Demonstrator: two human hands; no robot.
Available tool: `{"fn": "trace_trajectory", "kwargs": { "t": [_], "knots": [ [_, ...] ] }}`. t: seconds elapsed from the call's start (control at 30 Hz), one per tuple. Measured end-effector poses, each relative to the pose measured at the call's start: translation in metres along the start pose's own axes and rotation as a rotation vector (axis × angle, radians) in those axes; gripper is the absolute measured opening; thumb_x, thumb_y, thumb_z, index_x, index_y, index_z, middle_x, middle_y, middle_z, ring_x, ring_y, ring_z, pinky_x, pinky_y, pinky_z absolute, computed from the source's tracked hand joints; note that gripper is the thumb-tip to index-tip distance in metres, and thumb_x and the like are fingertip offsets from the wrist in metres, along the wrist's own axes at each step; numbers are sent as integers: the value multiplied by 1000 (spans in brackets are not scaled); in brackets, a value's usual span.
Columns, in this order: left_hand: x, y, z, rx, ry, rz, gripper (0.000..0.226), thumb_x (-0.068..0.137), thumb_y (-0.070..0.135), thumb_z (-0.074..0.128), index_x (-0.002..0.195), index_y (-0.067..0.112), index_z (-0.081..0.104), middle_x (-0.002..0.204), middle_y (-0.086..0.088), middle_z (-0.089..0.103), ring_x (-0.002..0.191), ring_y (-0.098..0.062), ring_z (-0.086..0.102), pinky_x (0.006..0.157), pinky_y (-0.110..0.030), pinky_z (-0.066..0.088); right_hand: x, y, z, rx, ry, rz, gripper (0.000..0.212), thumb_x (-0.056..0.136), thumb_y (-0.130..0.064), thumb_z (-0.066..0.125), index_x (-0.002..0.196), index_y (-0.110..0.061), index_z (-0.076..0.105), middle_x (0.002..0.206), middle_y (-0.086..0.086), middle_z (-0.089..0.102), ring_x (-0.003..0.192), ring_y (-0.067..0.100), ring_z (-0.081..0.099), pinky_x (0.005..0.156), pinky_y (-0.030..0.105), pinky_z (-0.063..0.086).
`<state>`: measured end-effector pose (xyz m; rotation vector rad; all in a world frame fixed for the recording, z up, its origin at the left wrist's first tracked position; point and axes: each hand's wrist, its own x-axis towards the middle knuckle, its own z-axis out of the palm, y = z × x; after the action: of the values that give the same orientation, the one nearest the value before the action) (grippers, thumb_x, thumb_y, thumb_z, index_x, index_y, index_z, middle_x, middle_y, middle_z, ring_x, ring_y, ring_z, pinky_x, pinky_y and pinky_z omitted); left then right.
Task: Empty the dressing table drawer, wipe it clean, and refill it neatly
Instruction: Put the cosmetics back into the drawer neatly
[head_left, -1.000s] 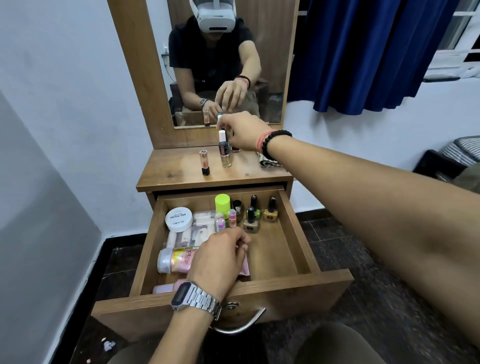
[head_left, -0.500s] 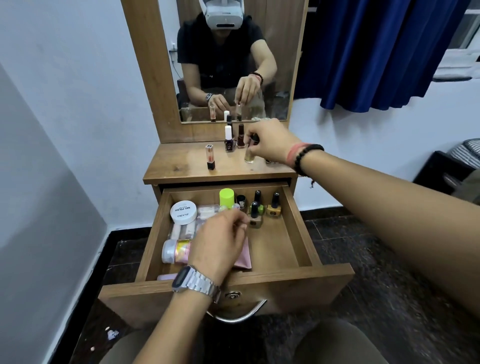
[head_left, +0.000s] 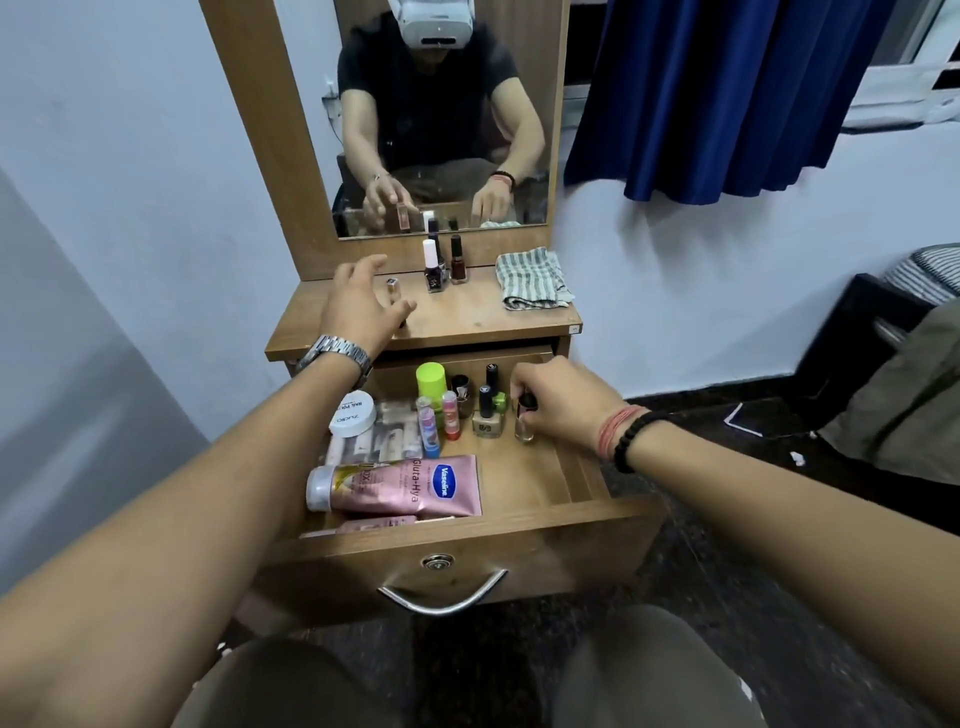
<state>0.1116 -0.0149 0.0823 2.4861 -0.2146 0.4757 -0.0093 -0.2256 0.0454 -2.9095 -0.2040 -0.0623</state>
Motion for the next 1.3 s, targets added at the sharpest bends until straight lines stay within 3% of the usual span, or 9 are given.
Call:
{"fn": "trace_trajectory", "kwargs": {
  "t": [0.13,0.27,0.4,0.6,0.73,0.93,1.07,1.17,1.3],
  "knots": [
    [7,-1,7,54,36,36,38,81,31,72,116,20,62,117,-5,62,103,-25,59,85,-34,45,5,4,16,-118,38,-29,20,80,-16,64,97,-25,57,91,-1,68,93,23,60,88,34,33],
    [3,4,7,15,62,-12,31,82,25,71,112,19,66,109,-3,69,100,-21,62,84,-33,50,8,7,21,-118,37,-19,21,80,-14,65,94,-28,56,89,-3,68,93,22,60,90,35,30],
    [-26,28,-6,-101,77,139,25,82,21,71,106,23,68,101,4,68,94,-13,62,81,-28,50,8,6,24,-113,31,-15,26,81,-17,65,104,-26,58,93,-2,69,97,24,61,95,37,32],
    [-108,54,-1,-204,-347,348,26,74,16,79,96,27,71,85,12,67,77,-3,61,71,-20,48,-7,3,-1,-7,324,-39,19,84,-43,62,91,-26,56,89,-7,59,85,17,56,79,34,36],
    [-127,50,26,-8,-484,342,24,75,10,76,96,21,71,96,2,69,87,-15,63,78,-26,48,-13,8,-24,100,420,-30,17,86,-38,61,94,-24,57,83,-13,51,79,11,48,75,32,37],
    [-120,41,48,146,-539,342,21,75,10,73,93,21,68,96,0,69,92,-19,63,73,-25,45,-11,13,-29,123,252,21,11,85,-32,62,95,-26,59,79,-12,56,83,15,58,79,31,41],
    [-119,40,56,238,-552,400,20,76,9,68,91,22,67,98,-2,68,96,-22,62,68,-23,40,-12,6,-10,-155,-99,-20,13,83,-37,63,83,-24,61,78,-7,59,91,18,59,87,36,30],
    [-119,40,61,279,-571,426,17,76,10,64,90,20,64,99,-5,68,98,-25,61,66,-24,35,-12,-8,8,-441,-171,-83,29,77,-47,67,71,-22,53,70,-4,52,85,22,58,87,40,26],
    [-118,39,61,324,-582,419,23,77,13,65,100,12,63,106,-11,66,102,-30,60,67,-28,39,1,-26,19,-560,-296,-68,45,70,-60,69,96,-24,63,96,-1,63,98,22,61,99,46,20]
  ]
}}
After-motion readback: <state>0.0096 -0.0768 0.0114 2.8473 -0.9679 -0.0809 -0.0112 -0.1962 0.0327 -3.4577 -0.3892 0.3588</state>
